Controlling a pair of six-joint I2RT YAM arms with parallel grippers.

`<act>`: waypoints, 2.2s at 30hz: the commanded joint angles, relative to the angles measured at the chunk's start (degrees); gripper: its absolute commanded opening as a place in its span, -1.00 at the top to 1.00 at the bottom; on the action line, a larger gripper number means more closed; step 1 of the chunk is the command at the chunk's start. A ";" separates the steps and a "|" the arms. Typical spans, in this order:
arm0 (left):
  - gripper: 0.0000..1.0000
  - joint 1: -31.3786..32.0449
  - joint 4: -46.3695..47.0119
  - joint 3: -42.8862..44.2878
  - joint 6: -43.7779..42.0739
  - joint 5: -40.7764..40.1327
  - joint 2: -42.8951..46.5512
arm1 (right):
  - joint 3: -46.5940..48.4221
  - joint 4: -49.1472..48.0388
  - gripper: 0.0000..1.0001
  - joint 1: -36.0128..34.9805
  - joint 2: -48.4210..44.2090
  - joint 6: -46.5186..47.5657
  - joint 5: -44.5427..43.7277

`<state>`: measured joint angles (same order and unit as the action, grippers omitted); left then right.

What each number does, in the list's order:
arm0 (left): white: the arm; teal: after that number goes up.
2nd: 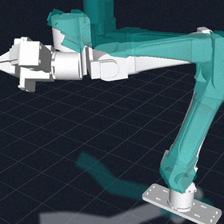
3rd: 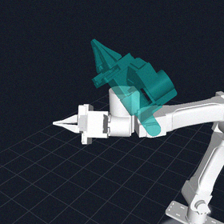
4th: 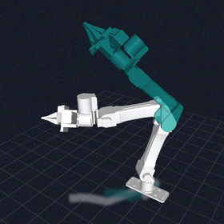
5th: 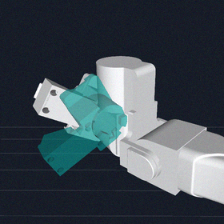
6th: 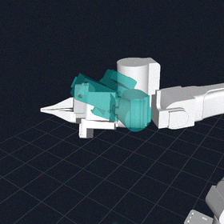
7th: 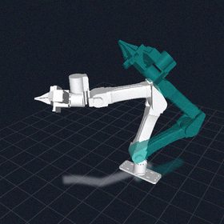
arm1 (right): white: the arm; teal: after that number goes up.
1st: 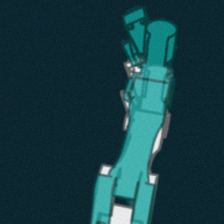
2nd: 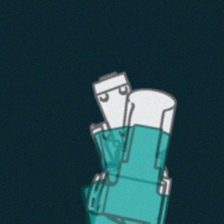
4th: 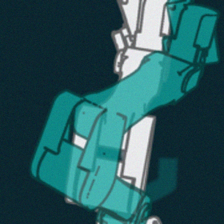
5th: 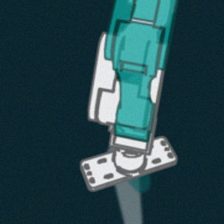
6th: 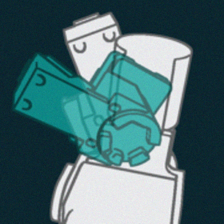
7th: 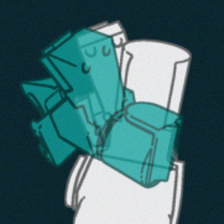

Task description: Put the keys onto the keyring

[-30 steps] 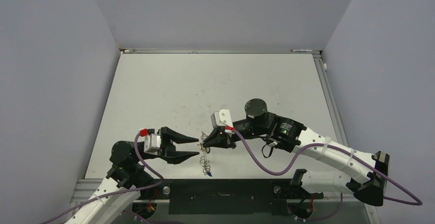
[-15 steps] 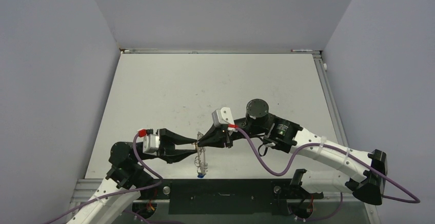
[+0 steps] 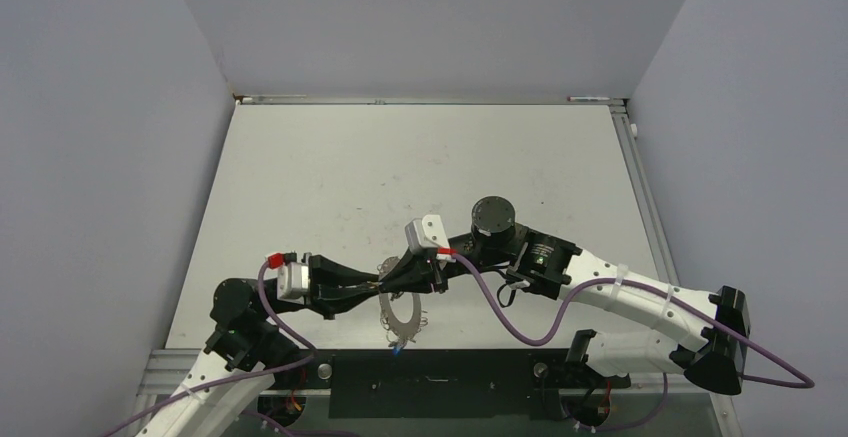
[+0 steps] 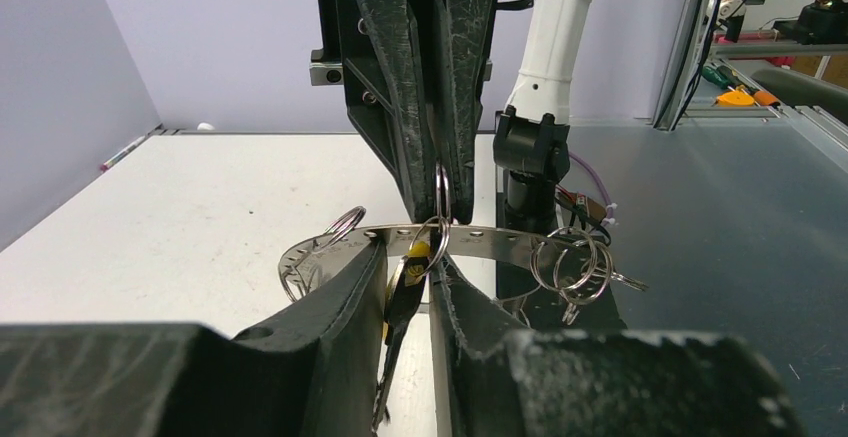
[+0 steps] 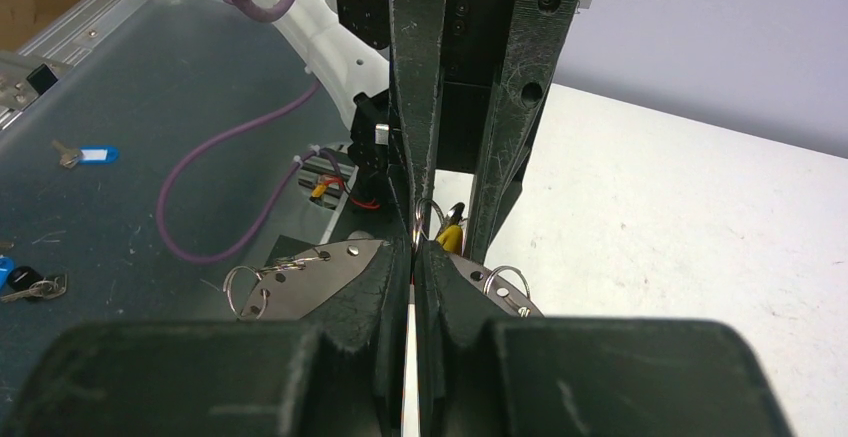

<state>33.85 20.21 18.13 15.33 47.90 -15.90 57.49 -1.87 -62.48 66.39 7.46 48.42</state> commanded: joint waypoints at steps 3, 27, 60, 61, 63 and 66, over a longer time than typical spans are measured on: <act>0.63 -0.53 0.67 2.50 -0.74 -2.59 0.50 | 2.27 0.78 0.89 -1.08 0.65 2.38 0.20; 0.29 -0.69 1.06 2.44 -0.31 -3.13 3.13 | 1.32 1.69 0.89 -1.16 -2.64 2.73 -4.21; 1.00 -1.86 2.23 3.36 1.27 0.35 0.96 | 1.93 -4.45 0.89 -2.51 1.29 0.21 -1.56; 1.00 -2.07 2.04 3.46 1.23 -0.09 1.22 | 1.88 -4.58 0.90 -2.62 1.43 0.23 -1.62; 1.00 -2.72 0.52 3.62 0.66 -1.72 2.05 | 1.82 -4.34 0.89 -2.66 1.63 0.14 -2.61; 1.00 -3.16 -2.09 4.69 -0.61 -2.36 2.15 | 2.34 -1.44 0.71 -2.72 1.40 1.23 -5.09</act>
<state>31.29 19.07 19.27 16.25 48.69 -13.65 57.54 0.73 -63.18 66.41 8.27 43.51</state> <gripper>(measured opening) 0.007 0.086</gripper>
